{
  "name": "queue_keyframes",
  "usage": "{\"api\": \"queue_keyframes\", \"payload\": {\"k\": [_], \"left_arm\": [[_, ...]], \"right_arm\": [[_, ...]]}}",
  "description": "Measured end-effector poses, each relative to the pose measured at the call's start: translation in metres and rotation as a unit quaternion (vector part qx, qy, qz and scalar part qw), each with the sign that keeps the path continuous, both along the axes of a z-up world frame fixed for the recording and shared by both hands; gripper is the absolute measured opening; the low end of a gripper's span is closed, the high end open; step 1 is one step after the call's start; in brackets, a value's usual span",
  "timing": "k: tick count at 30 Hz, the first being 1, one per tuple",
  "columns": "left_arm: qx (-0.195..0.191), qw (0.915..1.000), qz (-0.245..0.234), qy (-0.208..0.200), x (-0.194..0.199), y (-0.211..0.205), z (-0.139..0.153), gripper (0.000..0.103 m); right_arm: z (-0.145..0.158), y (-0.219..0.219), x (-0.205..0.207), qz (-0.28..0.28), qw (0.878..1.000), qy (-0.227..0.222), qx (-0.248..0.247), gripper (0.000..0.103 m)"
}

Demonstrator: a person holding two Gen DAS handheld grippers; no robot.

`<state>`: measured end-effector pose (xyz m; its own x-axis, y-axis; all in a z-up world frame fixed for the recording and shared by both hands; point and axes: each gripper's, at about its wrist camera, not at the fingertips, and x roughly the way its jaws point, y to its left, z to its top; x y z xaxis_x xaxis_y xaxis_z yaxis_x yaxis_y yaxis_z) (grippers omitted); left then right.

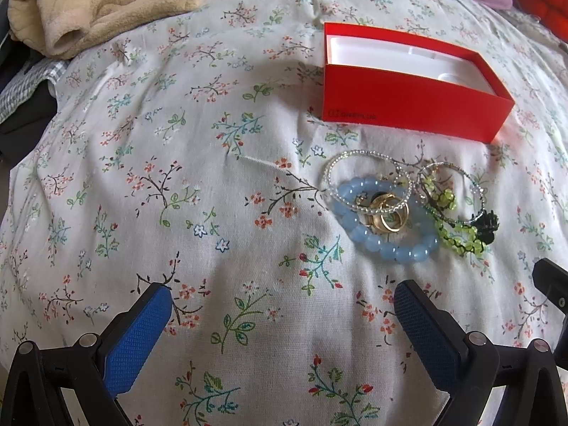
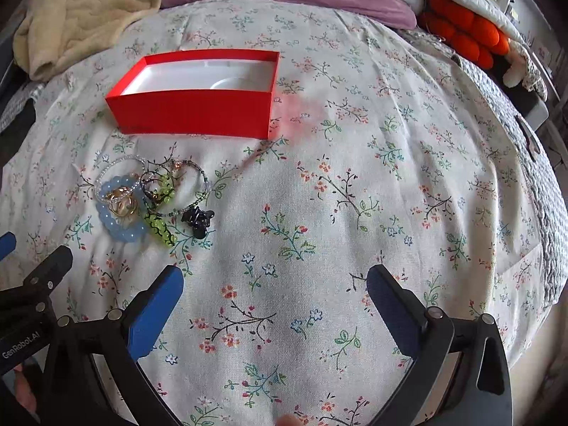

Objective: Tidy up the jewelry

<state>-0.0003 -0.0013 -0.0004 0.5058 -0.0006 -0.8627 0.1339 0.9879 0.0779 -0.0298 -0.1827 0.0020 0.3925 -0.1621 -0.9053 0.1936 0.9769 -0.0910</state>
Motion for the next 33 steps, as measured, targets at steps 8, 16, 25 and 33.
{"api": "queue_keyframes", "payload": {"k": [8,16,25,33], "left_arm": [[0.000,1.0000,0.001,-0.001,-0.0005,-0.0024,-0.0016,0.103],[0.000,1.0000,0.000,0.001,-0.0024,0.0000,-0.0020,0.103],[-0.002,1.0000,0.000,0.000,-0.0006,0.0003,-0.0025,0.103],[-0.003,1.0000,-0.002,0.002,-0.0005,0.0018,-0.0032,0.103]], "right_arm": [[0.0003,0.0011,0.0012,0.002,1.000,0.002,-0.001,0.103],[0.0002,0.0009,0.0009,0.002,1.000,0.003,-0.001,0.103],[-0.0003,0.0003,0.0002,0.002,1.000,0.003,-0.001,0.103],[0.0004,0.0007,0.0008,0.003,1.000,0.004,-0.002,0.103]]}}
